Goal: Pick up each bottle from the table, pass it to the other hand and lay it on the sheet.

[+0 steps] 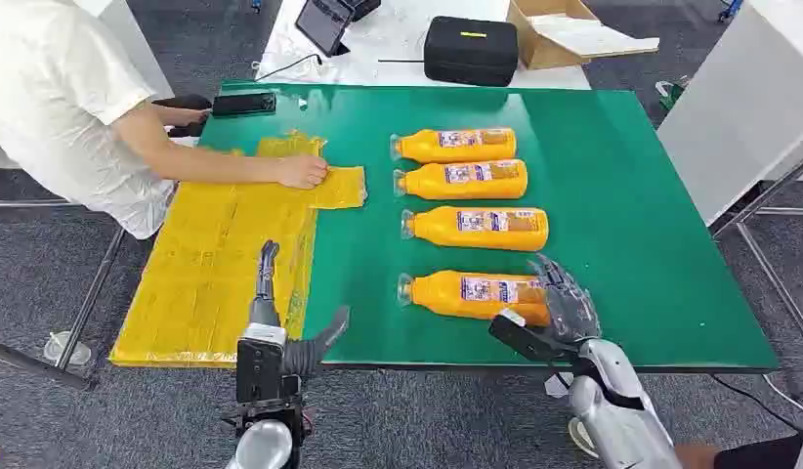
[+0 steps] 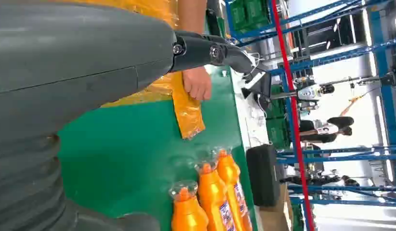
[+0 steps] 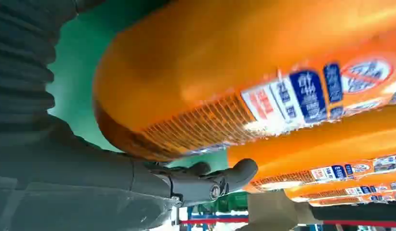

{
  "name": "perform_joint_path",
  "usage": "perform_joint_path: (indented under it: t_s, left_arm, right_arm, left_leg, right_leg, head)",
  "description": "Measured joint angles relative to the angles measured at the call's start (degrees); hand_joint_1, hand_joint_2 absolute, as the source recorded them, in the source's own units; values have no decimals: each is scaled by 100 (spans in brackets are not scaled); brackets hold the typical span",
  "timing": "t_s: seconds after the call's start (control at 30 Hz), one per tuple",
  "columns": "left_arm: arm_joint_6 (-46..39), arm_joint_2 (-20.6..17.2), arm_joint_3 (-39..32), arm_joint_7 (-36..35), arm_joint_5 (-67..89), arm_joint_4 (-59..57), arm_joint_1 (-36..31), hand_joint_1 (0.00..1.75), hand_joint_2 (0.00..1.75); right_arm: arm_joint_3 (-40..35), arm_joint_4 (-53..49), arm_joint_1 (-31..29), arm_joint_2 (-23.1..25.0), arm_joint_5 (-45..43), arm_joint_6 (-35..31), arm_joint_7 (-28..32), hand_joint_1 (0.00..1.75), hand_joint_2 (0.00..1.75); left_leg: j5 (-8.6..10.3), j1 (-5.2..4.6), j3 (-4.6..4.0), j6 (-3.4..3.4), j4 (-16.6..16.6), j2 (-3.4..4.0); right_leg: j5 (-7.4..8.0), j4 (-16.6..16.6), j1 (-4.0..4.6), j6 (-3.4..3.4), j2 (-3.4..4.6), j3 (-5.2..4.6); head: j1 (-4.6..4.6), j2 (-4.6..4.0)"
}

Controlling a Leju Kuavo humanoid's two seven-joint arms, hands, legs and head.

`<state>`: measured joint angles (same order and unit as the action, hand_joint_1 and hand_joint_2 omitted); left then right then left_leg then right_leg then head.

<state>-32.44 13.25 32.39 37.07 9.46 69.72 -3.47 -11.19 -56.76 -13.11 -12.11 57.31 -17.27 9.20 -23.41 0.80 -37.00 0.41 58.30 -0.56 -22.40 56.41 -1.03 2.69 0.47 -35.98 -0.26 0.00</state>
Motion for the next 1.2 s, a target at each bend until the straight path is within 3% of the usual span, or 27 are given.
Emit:
perform_joint_path:
  t_s: [0.4, 0.93, 0.97, 1.0, 1.03, 1.2]
  left_arm:
    - [20, 7, 15, 57, -63, -57, -122, 0, 175]
    - [-57, 33, 17, 66, -98, -103, -175, 0, 175]
    - [-59, 33, 17, 68, -101, -103, -174, 0, 175]
    - [-59, 33, 17, 68, -100, -103, -174, 0, 175]
    - [-59, 33, 17, 68, -100, -103, -174, 0, 175]
    - [-72, 33, 17, 74, -100, -109, -174, 0, 175]
  right_arm:
    - [-349, 546, -611, -98, 323, -102, 118, 0, 175]
    - [-859, 719, -866, -28, 284, -13, 179, 0, 175]
    - [-876, 728, -869, -28, 264, 18, 179, 21, 175]
    - [-887, 738, -888, -30, 254, 76, 179, 134, 175]
    - [-896, 754, -909, -33, 225, 140, 177, 162, 175]
    - [-979, 868, -985, -105, 135, 433, 159, 164, 175]
  left_leg:
    - [8, 0, 0, 6, 0, 0]
    - [7, 0, -7, 6, 0, -2]
    - [7, 0, -7, 6, 0, -1]
    - [7, 0, -6, 6, 0, 0]
    - [7, 0, -4, 6, 0, 0]
    - [7, 0, -3, 6, 0, 0]
  right_leg:
    - [6, 2, 1, 3, 0, 3]
    - [5, 2, 0, 4, -1, -2]
    - [5, 2, 0, 4, -1, -2]
    - [5, 2, 0, 4, 0, -2]
    - [5, 1, 0, 4, 0, -2]
    - [5, 1, 0, 4, -1, -1]
  head:
    - [0, 0]
    - [-2, 0]
    - [0, 0]
    - [-2, 2]
    - [-2, 0]
    - [0, 2]
